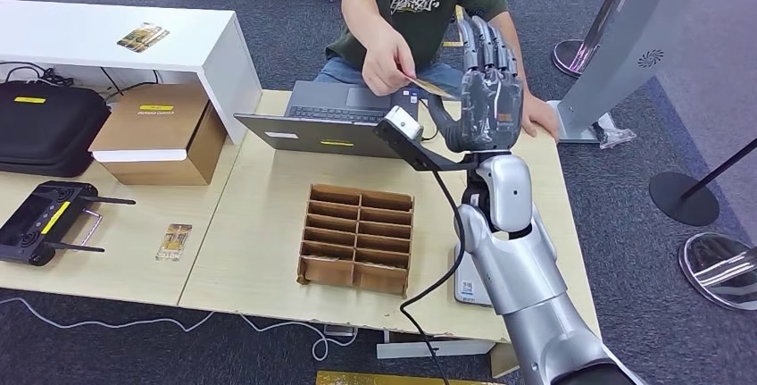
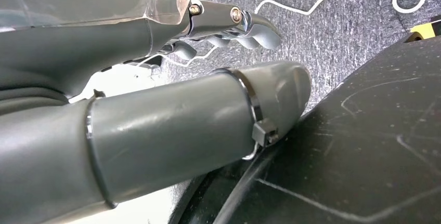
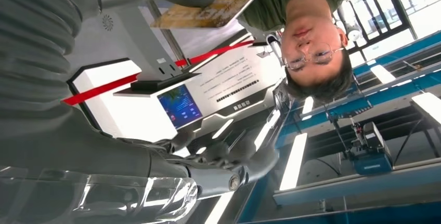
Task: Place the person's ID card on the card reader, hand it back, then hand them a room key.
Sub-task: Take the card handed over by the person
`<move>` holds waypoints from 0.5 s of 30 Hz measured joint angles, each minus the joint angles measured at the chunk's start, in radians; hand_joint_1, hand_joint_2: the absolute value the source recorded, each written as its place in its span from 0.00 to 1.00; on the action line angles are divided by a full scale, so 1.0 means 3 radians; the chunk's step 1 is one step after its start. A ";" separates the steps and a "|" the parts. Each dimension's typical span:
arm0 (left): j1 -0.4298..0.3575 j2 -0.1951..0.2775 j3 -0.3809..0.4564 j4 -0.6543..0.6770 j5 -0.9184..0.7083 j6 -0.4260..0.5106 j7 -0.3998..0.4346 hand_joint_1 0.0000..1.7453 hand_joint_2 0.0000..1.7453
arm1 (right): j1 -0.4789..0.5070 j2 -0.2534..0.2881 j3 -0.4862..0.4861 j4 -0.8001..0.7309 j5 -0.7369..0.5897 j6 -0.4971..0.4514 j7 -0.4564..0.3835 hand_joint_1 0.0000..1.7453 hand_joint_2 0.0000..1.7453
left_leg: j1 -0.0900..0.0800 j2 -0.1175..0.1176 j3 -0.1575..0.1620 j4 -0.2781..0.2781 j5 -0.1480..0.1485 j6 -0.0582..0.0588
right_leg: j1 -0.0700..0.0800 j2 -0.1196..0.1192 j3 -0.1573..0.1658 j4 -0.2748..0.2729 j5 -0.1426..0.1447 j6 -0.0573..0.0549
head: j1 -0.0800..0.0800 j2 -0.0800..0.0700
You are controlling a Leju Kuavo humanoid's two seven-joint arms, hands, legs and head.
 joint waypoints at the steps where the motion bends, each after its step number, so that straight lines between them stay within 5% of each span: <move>1: 0.0001 0.0000 0.0001 0.0000 0.0000 0.0000 0.0003 0.00 0.00 | 0.0000 0.0000 0.0000 0.0000 -0.0009 0.0005 0.0003 1.00 1.00 | 0.0000 0.0000 0.0000 0.0000 0.0000 0.0000 | 0.0000 0.0000 0.0000 0.0000 0.0000 0.0000 | 0.0000 0.0000; 15: 0.0002 -0.0002 0.0006 0.0000 -0.0002 0.0002 0.0002 0.00 0.00 | 0.0004 0.0000 0.0000 -0.0010 -0.0039 0.0032 -0.0003 1.00 1.00 | 0.0000 0.0000 0.0000 0.0000 0.0000 0.0000 | 0.0000 -0.0001 0.0000 0.0000 0.0000 0.0000 | 0.0000 0.0000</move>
